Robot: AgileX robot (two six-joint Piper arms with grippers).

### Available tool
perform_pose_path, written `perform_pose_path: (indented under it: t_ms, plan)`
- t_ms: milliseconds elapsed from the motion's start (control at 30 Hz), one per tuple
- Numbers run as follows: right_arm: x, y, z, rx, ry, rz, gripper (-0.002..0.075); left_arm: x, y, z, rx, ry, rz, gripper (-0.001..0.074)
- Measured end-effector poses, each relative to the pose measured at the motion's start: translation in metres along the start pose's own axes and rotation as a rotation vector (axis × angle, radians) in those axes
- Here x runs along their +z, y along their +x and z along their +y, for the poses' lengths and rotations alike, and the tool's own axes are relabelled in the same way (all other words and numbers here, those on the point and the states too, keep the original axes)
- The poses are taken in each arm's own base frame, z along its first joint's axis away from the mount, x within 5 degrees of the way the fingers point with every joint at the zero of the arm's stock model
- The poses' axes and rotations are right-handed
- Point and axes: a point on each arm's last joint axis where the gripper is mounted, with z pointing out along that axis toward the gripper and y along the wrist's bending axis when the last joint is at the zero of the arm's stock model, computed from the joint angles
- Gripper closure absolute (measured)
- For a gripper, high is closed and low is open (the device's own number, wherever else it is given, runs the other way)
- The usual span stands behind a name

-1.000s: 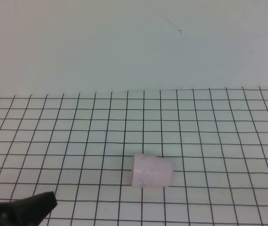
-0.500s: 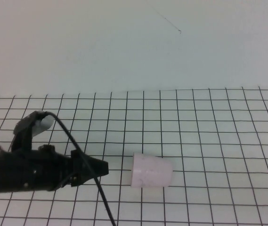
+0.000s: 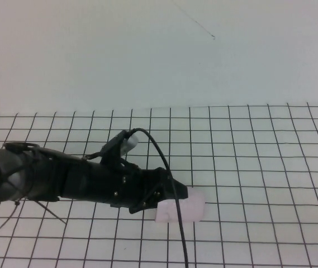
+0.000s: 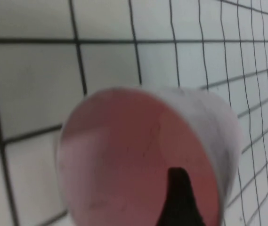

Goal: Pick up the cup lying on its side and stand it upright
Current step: Stand the fallen cup upright

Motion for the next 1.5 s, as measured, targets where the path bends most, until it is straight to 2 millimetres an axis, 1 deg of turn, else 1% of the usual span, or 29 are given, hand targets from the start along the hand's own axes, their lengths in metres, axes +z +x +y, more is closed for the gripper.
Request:
perform_pose_path:
  t_ms: [33,67,100,167,233,267,400,467,600,667,800,867,933,1033,1067,1167,1233,1300,1333,1433,1500]
  plan:
    - [0.0,0.001,0.0,-0.001,0.0,0.002,0.0729,0.004,-0.001,0.0,-0.007,-0.008,-0.007,0.0308]
    - [0.0,0.001,0.0,-0.003,0.0,0.002,0.0729,0.008,-0.001,0.0,-0.007,-0.013,-0.007,0.0336]
    - [0.0,0.001,0.0,-0.003,0.0,0.002,0.0729,0.011,-0.002,0.0,0.005,-0.022,-0.01,0.0379]
    - [0.0,0.001,0.0,-0.003,0.0,0.002,0.0729,0.016,-0.002,0.0,0.022,-0.026,-0.002,0.0496]
    - [0.0,0.001,0.0,-0.003,0.0,0.002,0.0729,0.02,-0.002,-0.001,0.057,-0.026,0.006,0.0666]
    - [0.0,0.001,0.0,-0.003,0.0,0.002,0.0729,0.021,0.0,-0.001,0.068,-0.022,0.014,0.0736]
    - [0.0,-0.002,0.002,0.057,-0.021,-0.015,0.0729,0.018,0.002,-0.009,0.161,0.03,0.045,0.0734]
    - [-0.002,-0.004,0.003,0.062,-0.033,-0.013,0.0728,0.013,0.007,-0.021,0.274,0.057,0.075,0.0734]
    - [-0.006,-0.014,0.004,0.107,-0.049,-0.03,0.0728,-0.007,0.022,-0.062,0.653,0.027,0.099,0.0734]
    - [-0.004,-0.019,0.005,0.144,-0.073,-0.012,0.0729,-0.018,0.029,-0.081,0.82,-0.003,0.086,0.0734]
    - [0.001,-0.031,0.007,0.21,-0.135,0.063,0.0728,-0.04,0.05,-0.123,1.22,-0.048,0.045,0.0734]
    - [0.002,-0.042,0.007,0.247,-0.16,0.078,0.0727,-0.048,0.064,-0.142,1.405,-0.051,0.028,0.0734]
    - [0.0,-0.057,0.006,0.245,-0.173,0.072,0.0715,-0.057,0.078,-0.159,1.584,-0.046,0.004,0.0734]
    - [-0.007,-0.081,0.006,0.236,-0.191,0.031,0.0653,-0.068,0.099,-0.18,1.829,-0.042,-0.02,0.0734]
    - [-0.01,-0.088,0.006,0.235,-0.201,0.02,0.0633,-0.07,0.105,-0.184,1.909,-0.047,-0.02,0.0734]
    - [-0.016,-0.11,0.01,0.277,-0.266,0.023,0.0548,-0.069,0.119,-0.193,2.248,-0.112,-0.006,0.0734]
    - [-0.014,-0.119,0.013,0.282,-0.327,0.076,0.0471,-0.066,0.127,-0.197,2.433,-0.15,0.004,0.0734]
    - [-0.007,-0.121,0.016,0.265,-0.396,0.14,0.0399,-0.063,0.134,-0.201,2.535,-0.17,-0.001,0.0734]
    - [-0.003,-0.122,0.018,0.256,-0.433,0.158,0.0375,-0.061,0.136,-0.202,2.573,-0.182,0.006,0.0734]
    - [0.009,-0.12,0.024,0.238,-0.561,0.215,0.036,-0.056,0.14,-0.202,2.66,-0.224,0.022,0.0735]
    - [0.017,-0.12,0.024,0.235,-0.6,0.24,0.0361,-0.051,0.139,-0.2,2.673,-0.249,0.045,0.0734]
